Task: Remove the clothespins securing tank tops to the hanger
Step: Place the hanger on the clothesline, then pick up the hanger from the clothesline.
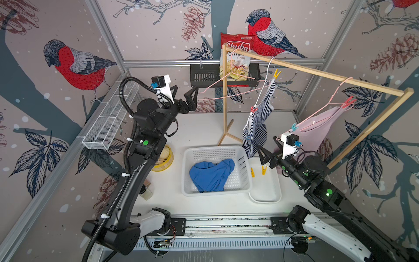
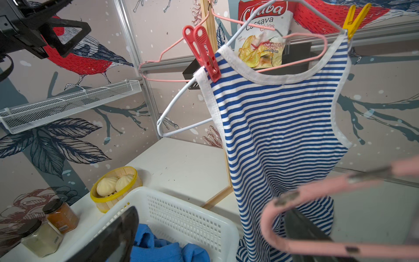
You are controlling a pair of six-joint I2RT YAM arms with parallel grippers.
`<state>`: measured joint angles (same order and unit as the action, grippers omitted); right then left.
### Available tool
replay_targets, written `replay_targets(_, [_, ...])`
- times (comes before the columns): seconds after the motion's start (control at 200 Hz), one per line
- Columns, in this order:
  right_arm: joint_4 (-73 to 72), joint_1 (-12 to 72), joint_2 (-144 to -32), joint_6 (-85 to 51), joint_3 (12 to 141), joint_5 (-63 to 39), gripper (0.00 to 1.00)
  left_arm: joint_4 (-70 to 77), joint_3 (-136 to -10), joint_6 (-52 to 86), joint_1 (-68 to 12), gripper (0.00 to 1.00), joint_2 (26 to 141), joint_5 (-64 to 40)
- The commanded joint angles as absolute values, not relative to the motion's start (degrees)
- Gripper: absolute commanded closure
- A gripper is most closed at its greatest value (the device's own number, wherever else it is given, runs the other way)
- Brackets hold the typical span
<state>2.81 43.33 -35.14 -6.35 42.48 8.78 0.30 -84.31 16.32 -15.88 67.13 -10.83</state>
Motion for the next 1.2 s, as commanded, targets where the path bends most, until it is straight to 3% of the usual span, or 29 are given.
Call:
replay_targets(0.0, [-0.4,43.1,-35.5,-7.9,42.5,6.1,0.00,-3.8,-85.6,15.4,-14.2,0.01,66.3,-21.5])
replay_targets(0.26, [1.3,40.7,-36.9,-9.4,43.3,1.1,0.01,-6.5,-87.0,16.5,-14.2,0.01,67.4,-35.6])
replay_targets(0.435, [1.7,37.4,-38.7,-11.3,43.3,-5.8,0.02,-7.4,-88.5,17.7,-15.0,0.01,69.2,-38.4])
replay_targets(0.625, [0.4,33.8,-39.3,-13.8,42.3,-9.5,0.03,-14.9,-92.6,11.0,-25.7,0.01,73.0,-28.3])
replay_targets(1.191, [2.7,19.2,-39.1,-19.9,41.0,-17.5,0.04,-13.9,-94.5,10.1,-41.4,0.06,78.3,-8.8])
